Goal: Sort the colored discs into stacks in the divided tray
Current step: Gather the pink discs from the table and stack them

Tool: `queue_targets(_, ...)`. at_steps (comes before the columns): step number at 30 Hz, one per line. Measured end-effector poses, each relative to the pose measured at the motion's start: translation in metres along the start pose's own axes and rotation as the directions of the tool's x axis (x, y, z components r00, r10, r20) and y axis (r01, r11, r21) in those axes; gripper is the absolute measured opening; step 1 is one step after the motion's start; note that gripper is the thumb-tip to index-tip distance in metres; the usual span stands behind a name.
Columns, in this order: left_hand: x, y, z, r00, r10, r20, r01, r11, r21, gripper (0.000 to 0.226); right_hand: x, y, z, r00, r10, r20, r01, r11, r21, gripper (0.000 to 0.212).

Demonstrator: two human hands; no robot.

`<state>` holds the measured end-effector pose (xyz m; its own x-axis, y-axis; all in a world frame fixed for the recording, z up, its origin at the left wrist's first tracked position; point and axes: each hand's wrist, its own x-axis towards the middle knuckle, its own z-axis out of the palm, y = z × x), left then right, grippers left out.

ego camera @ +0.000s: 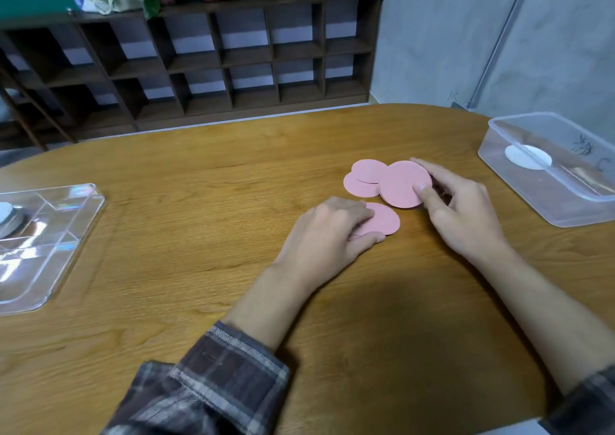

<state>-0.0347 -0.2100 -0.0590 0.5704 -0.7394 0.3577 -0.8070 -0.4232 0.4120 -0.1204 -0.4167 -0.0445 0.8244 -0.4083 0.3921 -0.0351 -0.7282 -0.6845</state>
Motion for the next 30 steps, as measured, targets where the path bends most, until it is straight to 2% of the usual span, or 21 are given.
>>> queue_targets(3, -0.008, -0.003, -0.006, 1.000, 0.013, -0.001, -0.013, 1.000, 0.018, 0.036, 0.000, -0.001, 0.001, 1.000, -0.019, 0.007, 0.019, 1.000, 0.003, 0.039)
queue_targets(8, -0.007, -0.006, -0.006, 0.999, 0.045, 0.010, -0.046, 0.996, 0.079, 0.044, -0.001, 0.000, 0.003, 0.999, -0.029, 0.022, 0.029, 1.000, -0.007, 0.039)
queue_targets(11, -0.006, -0.005, -0.005, 0.996, 0.061, -0.061, -0.057, 0.996, 0.073, 0.027, -0.001, 0.001, 0.004, 0.999, -0.040, 0.034, 0.040, 0.999, 0.009, 0.040)
queue_targets(14, -0.005, -0.005, -0.003, 0.986, 0.067, -0.156, -0.073, 0.997, -0.033, 0.018, -0.001, 0.002, 0.007, 0.998, -0.045, 0.033, 0.043, 0.997, 0.060, 0.040)
queue_targets(20, 0.005, -0.002, 0.003, 0.920, -0.144, -0.365, 0.031, 0.954, -0.299, 0.016, -0.003, 0.001, 0.013, 0.995, -0.076, 0.070, 0.058, 0.973, 0.225, 0.042)
queue_targets(26, 0.007, 0.002, 0.000, 0.891, -0.325, -0.317, 0.177, 0.892, -0.417, 0.028, -0.007, -0.003, 0.017, 0.982, -0.093, 0.166, 0.042, 0.958, 0.285, 0.037)
queue_targets(30, 0.007, 0.000, 0.000, 0.878, -0.356, -0.321, 0.191, 0.873, -0.449, 0.026, -0.010, -0.007, 0.021, 0.980, -0.121, 0.155, 0.093, 0.981, 0.172, 0.039)
